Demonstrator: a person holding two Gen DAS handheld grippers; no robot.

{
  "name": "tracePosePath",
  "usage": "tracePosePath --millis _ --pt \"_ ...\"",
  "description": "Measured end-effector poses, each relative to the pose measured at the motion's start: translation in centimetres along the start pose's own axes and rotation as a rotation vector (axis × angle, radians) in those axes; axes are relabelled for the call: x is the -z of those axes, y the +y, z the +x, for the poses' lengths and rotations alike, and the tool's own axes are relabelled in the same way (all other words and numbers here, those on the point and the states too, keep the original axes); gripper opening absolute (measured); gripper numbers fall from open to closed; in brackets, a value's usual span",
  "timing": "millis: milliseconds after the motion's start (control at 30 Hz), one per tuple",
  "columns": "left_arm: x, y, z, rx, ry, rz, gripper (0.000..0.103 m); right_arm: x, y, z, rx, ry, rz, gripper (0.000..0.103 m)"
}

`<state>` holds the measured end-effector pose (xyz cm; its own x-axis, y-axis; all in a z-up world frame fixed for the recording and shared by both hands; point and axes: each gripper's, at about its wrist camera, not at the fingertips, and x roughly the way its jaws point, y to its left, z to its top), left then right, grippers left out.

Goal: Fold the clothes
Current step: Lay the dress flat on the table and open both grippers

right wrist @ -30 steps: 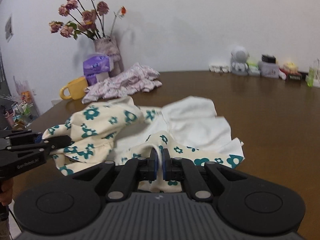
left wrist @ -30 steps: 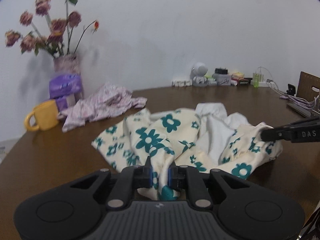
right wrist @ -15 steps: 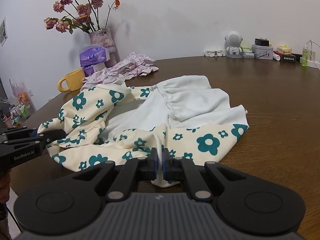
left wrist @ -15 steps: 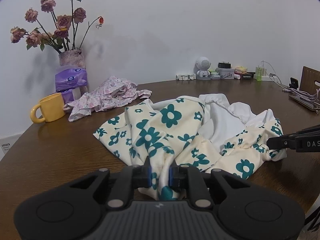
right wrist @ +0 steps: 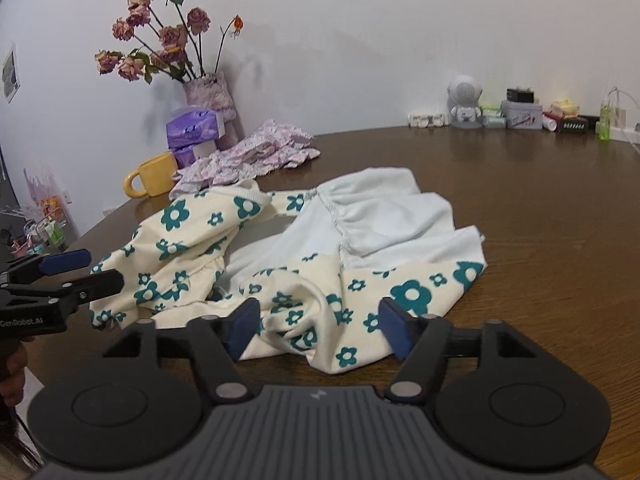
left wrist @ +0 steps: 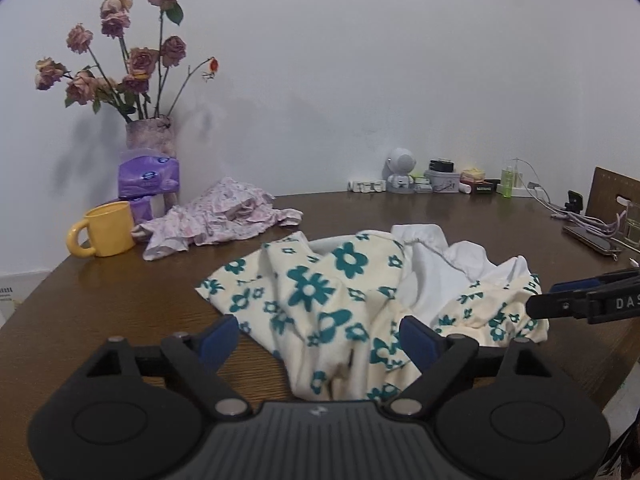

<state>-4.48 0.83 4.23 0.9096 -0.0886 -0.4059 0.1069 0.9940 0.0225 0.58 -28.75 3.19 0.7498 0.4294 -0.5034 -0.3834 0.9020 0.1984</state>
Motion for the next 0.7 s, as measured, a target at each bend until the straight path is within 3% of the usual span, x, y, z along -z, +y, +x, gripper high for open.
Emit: tracePosePath --millis 133,467,700 --pt "-1.0 0.3 0.4 0.010 0.010 0.008 0.087 -0.2 0.1 -0.2 0.010 -0.011 -0.006 0.072" --pt "-5.6 -1.9 3.4 0.086 0.057 0.223 0.087 -2.1 -0.1 1.2 -0.005 0.020 -0.048 0.072" --pt "-8.6 -4.9 8.1 0.135 0.187 0.380 0.087 -4.6 -0.3 2.6 0.011 0.080 -0.124 0.072"
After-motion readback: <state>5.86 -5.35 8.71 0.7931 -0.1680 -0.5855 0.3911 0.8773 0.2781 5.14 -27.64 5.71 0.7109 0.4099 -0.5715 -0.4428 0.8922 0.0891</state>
